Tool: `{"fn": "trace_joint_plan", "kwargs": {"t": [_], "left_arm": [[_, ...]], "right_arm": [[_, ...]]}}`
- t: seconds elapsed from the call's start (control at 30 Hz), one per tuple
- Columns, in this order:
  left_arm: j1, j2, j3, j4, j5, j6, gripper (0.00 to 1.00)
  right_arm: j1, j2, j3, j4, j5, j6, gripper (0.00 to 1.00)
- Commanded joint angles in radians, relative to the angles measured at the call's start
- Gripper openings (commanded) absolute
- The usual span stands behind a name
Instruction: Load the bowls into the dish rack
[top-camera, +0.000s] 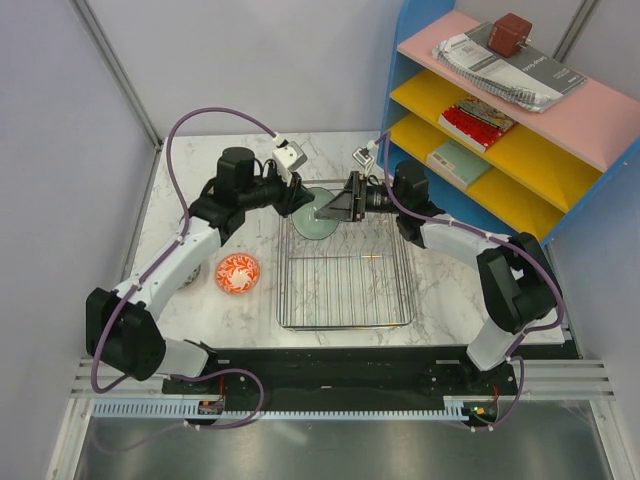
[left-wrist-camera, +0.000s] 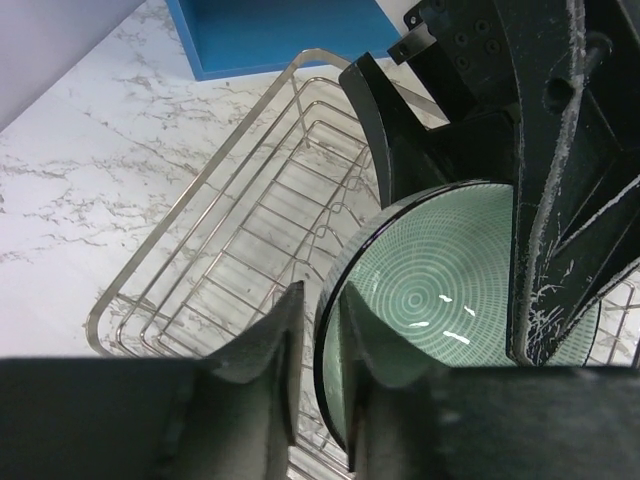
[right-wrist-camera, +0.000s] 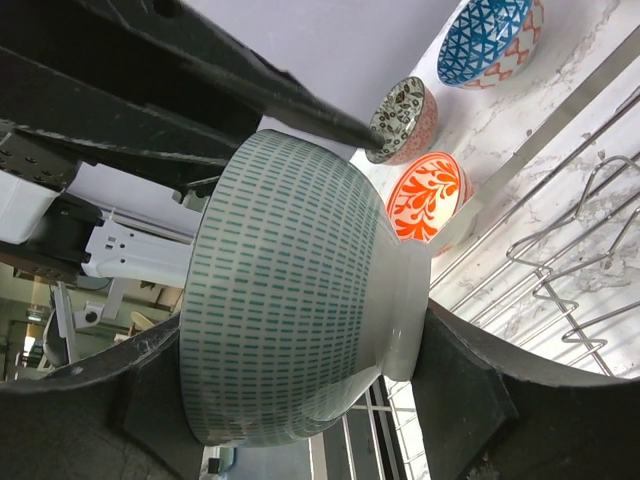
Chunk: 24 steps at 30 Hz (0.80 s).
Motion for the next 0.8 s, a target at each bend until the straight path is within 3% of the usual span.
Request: {"fn": "trace_joint_plan", "kwargs": {"t": [0.0, 0.13, 0.23, 0.27, 0.33, 0.47, 0.6, 0.77], "left_arm": [[-0.005, 0.007, 0.012, 0.058, -0.002, 0.004, 0.34], [-0.005, 0.01, 0.014, 0.055, 0.004, 0.002, 0.49], [-0.005, 0.01, 0.017, 0.057, -0.025, -0.009, 0.72], [-0.004, 0.012, 0.023, 0.055, -0.043, -0.016, 0.88], [-0.002, 0.019, 0.034, 0.057, -0.123, -0.042, 1.0], [0.038, 0.027, 0.07, 0.054, -0.203, -0.071, 1.0], [0.124, 0.026, 0.106, 0.02, -0.176, -0.127, 1.0], [0.191, 0.013, 0.109, -0.058, -0.153, -0.092, 1.0]], "right_arm": [[0.012, -0.022, 0.01, -0.015, 0.013, -0.061, 0.0], [0.012, -0.019, 0.012, -0.072, 0.047, -0.106, 0.0], [0.012, -0.013, 0.016, -0.112, 0.07, -0.136, 0.0], [0.012, -0.016, 0.022, -0.158, 0.082, -0.153, 0.0], [0.015, -0.017, 0.039, -0.197, 0.111, -0.201, 0.0], [0.011, -0.039, 0.076, -0.348, 0.191, -0.296, 0.0], [0.009, -0.085, 0.099, -0.471, 0.334, -0.411, 0.0], [0.011, -0.157, 0.174, -0.679, 0.585, -0.615, 0.0]]}}
